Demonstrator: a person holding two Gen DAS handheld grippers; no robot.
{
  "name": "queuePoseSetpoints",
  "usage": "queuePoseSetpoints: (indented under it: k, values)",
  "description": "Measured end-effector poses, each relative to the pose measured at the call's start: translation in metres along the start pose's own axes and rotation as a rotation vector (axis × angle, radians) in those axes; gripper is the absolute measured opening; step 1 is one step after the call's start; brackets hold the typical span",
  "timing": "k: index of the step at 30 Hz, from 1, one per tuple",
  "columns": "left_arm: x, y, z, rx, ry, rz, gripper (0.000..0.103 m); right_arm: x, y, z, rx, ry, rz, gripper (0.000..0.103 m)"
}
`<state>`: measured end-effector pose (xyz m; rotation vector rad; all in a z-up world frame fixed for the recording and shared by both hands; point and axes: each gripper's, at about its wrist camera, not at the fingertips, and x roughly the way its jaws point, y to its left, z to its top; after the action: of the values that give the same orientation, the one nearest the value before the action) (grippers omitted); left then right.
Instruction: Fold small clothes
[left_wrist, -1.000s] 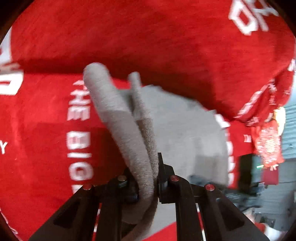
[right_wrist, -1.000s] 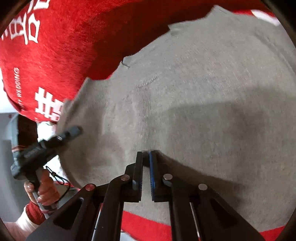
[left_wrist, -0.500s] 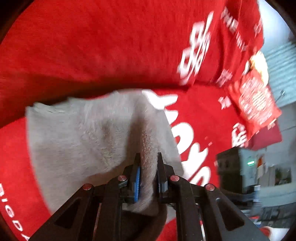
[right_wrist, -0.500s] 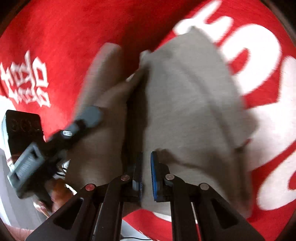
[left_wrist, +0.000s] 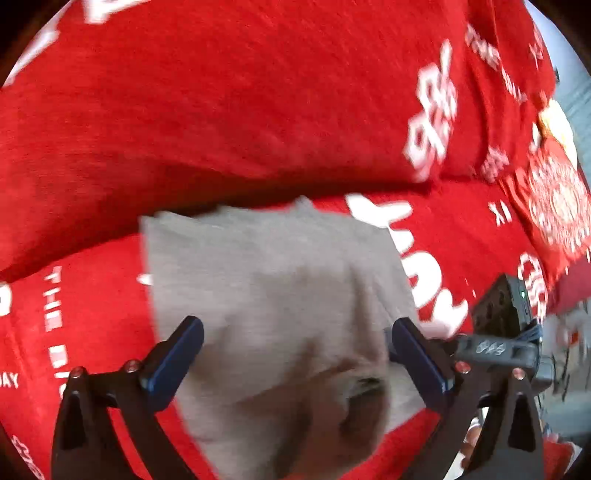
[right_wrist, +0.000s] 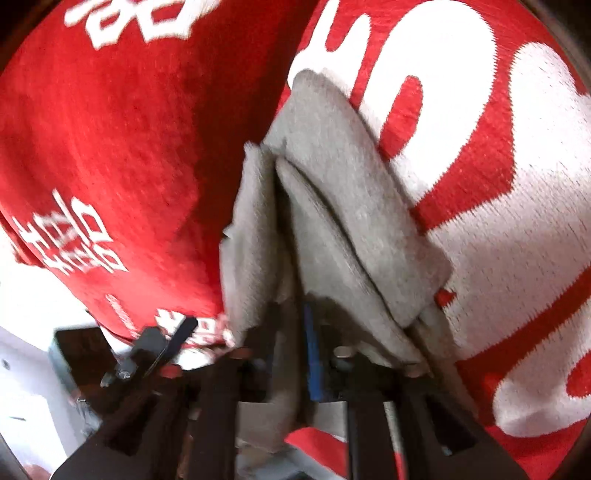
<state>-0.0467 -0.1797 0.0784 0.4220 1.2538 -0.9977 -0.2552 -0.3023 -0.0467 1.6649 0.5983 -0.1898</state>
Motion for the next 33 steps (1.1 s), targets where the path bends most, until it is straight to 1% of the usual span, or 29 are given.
queuePoseSetpoints:
  k: [1,3,5,9,11,12,13,14,15,16,17,18,19,21,24,25,26,27,28,30,32,33]
  values:
    - [-0.002,0.009,-0.001,-0.012,0.003,0.021,0.102,-0.003,0.001,0.002,0.012,-0.007,0.037,0.062]
    - [-0.004,0.026,-0.003,-0.044,0.010,0.062,0.102,0.000,0.006,0.005,0.021,0.002,0.065,0.063]
    - [-0.002,0.046,-0.007,-0.085,0.030,0.088,0.102,0.004,0.010,0.010,0.005,0.038,0.053,0.063]
    - [0.013,0.087,-0.017,-0.185,0.096,0.126,0.102,0.032,0.032,0.015,-0.075,0.135,-0.034,0.065]
    - [0.019,0.099,-0.025,-0.209,0.124,0.129,0.102,0.046,0.043,0.016,-0.113,0.177,-0.087,0.064]
    - [0.021,0.104,-0.028,-0.218,0.136,0.131,0.102,0.054,0.050,0.017,-0.138,0.193,-0.129,0.053]
    - [0.022,0.108,-0.031,-0.226,0.137,0.146,0.102,0.061,0.057,0.017,-0.183,0.204,-0.191,0.038]
    - [0.022,0.109,-0.033,-0.229,0.130,0.155,0.102,0.065,0.064,0.017,-0.221,0.208,-0.229,0.014]
    - [0.021,0.111,-0.034,-0.231,0.121,0.157,0.102,0.062,0.074,0.015,-0.280,0.196,-0.235,0.014]
    - [0.019,0.111,-0.035,-0.234,0.112,0.157,0.102,0.055,0.091,0.011,-0.365,0.171,-0.210,0.014]
    - [0.016,0.111,-0.035,-0.231,0.103,0.156,0.102,0.048,0.104,0.009,-0.426,0.150,-0.204,0.014]
    - [0.014,0.110,-0.036,-0.225,0.086,0.158,0.102,0.036,0.115,0.006,-0.482,0.119,-0.208,0.014]
    - [0.009,0.108,-0.035,-0.216,0.073,0.161,0.102,0.028,0.118,0.006,-0.501,0.097,-0.212,0.014]
    - [0.012,0.102,-0.036,-0.194,0.077,0.161,0.102,0.013,0.115,0.012,-0.501,0.067,-0.243,0.014]
    - [0.029,0.088,-0.040,-0.132,0.079,0.197,0.102,0.006,0.086,0.033,-0.438,0.035,-0.360,0.014]
    - [0.036,0.083,-0.041,-0.117,0.085,0.201,0.102,0.007,0.071,0.042,-0.399,0.037,-0.397,0.014]
    - [0.041,0.080,-0.043,-0.111,0.090,0.197,0.102,0.007,0.059,0.048,-0.356,0.049,-0.411,0.017]
    - [0.043,0.079,-0.044,-0.113,0.084,0.200,0.102,0.006,0.050,0.051,-0.310,0.057,-0.403,0.022]
    - [0.043,0.078,-0.045,-0.114,0.080,0.206,0.102,0.001,0.048,0.050,-0.283,0.042,-0.376,0.023]
    - [0.040,0.080,-0.045,-0.109,0.079,0.211,0.102,-0.006,0.056,0.042,-0.318,0.030,-0.433,0.033]
    - [0.035,0.084,-0.046,-0.105,0.086,0.213,0.102,-0.016,0.059,0.033,-0.343,0.019,-0.476,0.034]
    - [0.031,0.086,-0.046,-0.097,0.090,0.215,0.102,-0.022,0.064,0.027,-0.352,0.013,-0.483,0.034]
